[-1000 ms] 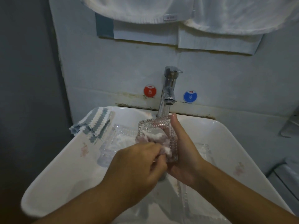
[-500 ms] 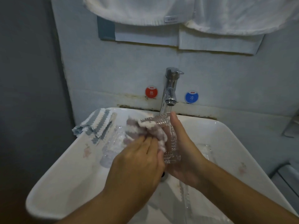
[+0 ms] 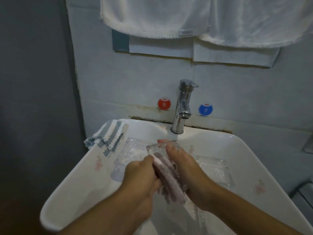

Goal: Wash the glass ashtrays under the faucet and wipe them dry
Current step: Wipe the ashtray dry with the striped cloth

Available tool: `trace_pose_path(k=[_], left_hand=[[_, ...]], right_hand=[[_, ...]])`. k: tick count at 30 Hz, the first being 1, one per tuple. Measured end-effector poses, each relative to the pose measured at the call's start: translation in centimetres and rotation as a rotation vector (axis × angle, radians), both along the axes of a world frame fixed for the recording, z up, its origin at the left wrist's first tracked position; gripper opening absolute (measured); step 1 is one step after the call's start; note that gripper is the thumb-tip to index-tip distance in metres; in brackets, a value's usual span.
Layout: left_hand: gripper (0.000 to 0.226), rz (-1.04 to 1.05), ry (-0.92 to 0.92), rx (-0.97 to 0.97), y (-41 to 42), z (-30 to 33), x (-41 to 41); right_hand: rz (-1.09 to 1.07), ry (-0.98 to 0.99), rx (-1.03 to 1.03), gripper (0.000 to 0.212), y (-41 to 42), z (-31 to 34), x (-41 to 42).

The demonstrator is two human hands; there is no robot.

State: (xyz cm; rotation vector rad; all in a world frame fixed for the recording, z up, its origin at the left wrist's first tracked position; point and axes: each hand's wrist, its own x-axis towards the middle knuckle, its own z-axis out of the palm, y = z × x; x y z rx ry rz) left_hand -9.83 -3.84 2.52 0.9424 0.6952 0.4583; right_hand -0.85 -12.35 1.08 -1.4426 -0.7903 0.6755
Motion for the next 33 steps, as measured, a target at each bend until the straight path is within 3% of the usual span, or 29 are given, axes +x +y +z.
trace_pose_path(k=[3,8,10,15,18,23,28,31,33], left_hand=[[0.024,0.004,-0.175,-0.271,1.6,0.6,0.0],[0.026,0.061,-0.220,-0.151,0.9,0.5,-0.6],[0.033,0.049,-0.163,0.062,-0.4,-0.4,-0.8],[0.050,-0.053,0.040,0.942,-2.4,-1.4,-1.3],[0.047,-0.046,0.131,1.149,-2.4,-1.5,-1.1],[0.032,0.150,-0.053,0.952,-2.5,-1.8,0.4],[0.047,0.037,-0.067,1.000,-2.9,-1.3,-0.4],[0.044,0.112,-0.155,0.641,-1.5,-0.3,-1.3],[0.037,0.242,-0.169,0.379,0.8,0.0,-1.5]], right_hand=[[0.017,-0.057,0.006,0.047,0.1,0.0,0.0],[0.016,-0.175,-0.020,0.046,0.2,0.0,0.0],[-0.003,-0.162,-0.028,0.046,0.2,0.1,0.2],[-0.008,0.038,-0.097,0.071,-0.2,0.7,0.6],[-0.016,0.094,-0.074,0.061,-0.1,1.0,0.7],[0.008,0.142,-0.087,0.064,-0.1,1.2,0.0],[-0.033,0.396,-0.025,0.087,-0.6,1.9,0.7],[-0.035,0.576,0.059,0.095,-0.9,2.2,1.4],[-0.026,0.660,0.127,0.076,-1.0,2.5,1.4]])
